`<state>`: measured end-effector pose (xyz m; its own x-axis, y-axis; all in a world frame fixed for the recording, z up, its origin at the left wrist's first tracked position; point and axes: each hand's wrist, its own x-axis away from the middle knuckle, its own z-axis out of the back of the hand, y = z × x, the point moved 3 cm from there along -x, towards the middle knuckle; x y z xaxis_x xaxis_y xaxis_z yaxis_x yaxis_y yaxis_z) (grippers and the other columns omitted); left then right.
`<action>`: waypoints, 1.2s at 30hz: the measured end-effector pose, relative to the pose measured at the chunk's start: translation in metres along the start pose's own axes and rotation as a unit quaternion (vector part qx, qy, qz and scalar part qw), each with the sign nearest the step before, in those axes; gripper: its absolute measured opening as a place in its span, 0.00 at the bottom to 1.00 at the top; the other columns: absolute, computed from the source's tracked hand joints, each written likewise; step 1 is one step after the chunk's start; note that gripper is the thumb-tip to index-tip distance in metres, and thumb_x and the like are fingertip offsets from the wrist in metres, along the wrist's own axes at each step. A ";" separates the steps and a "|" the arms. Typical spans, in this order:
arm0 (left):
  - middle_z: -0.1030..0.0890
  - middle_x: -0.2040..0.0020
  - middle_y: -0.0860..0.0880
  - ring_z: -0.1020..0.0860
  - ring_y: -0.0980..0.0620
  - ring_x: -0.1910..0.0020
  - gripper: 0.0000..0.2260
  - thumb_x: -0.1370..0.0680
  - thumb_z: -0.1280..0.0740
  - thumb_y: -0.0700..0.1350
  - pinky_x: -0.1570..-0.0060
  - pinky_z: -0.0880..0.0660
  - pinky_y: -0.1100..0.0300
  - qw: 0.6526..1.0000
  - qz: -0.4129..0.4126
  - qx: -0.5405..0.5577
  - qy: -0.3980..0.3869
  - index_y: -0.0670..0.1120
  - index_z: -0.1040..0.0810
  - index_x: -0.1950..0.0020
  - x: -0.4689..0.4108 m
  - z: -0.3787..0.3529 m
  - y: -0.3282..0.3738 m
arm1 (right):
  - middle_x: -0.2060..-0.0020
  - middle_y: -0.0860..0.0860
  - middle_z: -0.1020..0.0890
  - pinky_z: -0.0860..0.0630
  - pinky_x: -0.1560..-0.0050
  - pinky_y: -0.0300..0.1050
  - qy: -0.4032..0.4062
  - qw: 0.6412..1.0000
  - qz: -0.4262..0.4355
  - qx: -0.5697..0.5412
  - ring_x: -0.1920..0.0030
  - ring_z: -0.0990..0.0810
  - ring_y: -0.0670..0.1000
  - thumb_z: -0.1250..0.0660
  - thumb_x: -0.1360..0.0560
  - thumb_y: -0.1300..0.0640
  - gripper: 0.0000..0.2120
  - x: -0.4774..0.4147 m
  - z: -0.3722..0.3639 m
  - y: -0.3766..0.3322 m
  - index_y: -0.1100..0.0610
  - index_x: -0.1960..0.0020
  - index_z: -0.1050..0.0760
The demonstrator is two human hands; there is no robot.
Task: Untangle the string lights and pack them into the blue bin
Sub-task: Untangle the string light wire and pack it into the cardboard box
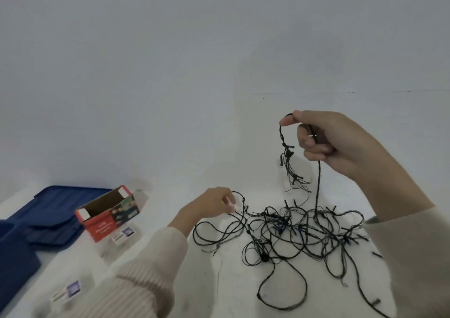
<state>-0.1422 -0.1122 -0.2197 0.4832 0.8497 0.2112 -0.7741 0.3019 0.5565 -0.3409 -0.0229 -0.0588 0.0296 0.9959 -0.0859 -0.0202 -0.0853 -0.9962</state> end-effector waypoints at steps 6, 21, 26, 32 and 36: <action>0.23 0.42 0.46 0.25 0.48 0.44 0.17 0.27 0.31 0.54 0.48 0.30 0.59 0.989 0.087 -0.090 -0.082 0.43 0.24 0.47 -0.001 -0.041 -0.036 | 0.79 0.50 0.33 0.43 0.79 0.37 -0.009 1.000 -0.013 0.026 0.81 0.45 0.46 0.41 0.22 0.55 0.12 -0.002 0.001 0.020 0.59 0.54 0.21; 0.26 0.70 0.51 0.30 0.55 0.72 0.04 0.29 0.31 0.41 0.71 0.32 0.66 0.986 0.119 -0.066 -0.098 0.43 0.19 0.55 0.000 -0.035 -0.051 | 0.78 0.50 0.33 0.44 0.77 0.37 -0.047 0.998 -0.002 0.051 0.79 0.46 0.46 0.40 0.21 0.55 0.12 -0.015 -0.012 0.033 0.59 0.55 0.20; 0.20 0.67 0.51 0.25 0.61 0.73 0.04 0.26 0.35 0.41 0.72 0.32 0.72 0.997 0.070 -0.029 -0.015 0.47 0.25 0.60 0.007 0.009 -0.030 | 0.78 0.50 0.32 0.44 0.78 0.37 -0.041 0.997 -0.007 0.065 0.80 0.46 0.46 0.40 0.21 0.55 0.13 -0.014 -0.016 0.027 0.59 0.56 0.20; 0.24 0.70 0.54 0.30 0.63 0.79 0.03 0.25 0.33 0.45 0.73 0.32 0.73 0.994 -0.043 -0.043 0.088 0.48 0.20 0.58 0.041 0.101 0.051 | 0.76 0.51 0.32 0.44 0.78 0.36 -0.036 0.990 0.026 0.134 0.80 0.44 0.46 0.40 0.21 0.55 0.12 -0.015 -0.027 0.004 0.57 0.56 0.19; 0.26 0.73 0.55 0.29 0.58 0.72 0.04 0.25 0.32 0.46 0.68 0.30 0.67 0.988 -0.103 0.007 0.111 0.48 0.19 0.57 0.066 0.133 0.092 | 0.66 0.53 0.21 0.42 0.77 0.37 -0.022 0.989 0.069 0.128 0.79 0.43 0.47 0.40 0.21 0.52 0.12 -0.016 -0.032 -0.012 0.55 0.52 0.19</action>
<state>-0.1270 -0.0863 -0.0480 0.5281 0.8446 -0.0884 -0.6617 0.4745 0.5805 -0.3093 -0.0388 -0.0456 -0.0346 0.9763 -0.2137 -0.2735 -0.2149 -0.9376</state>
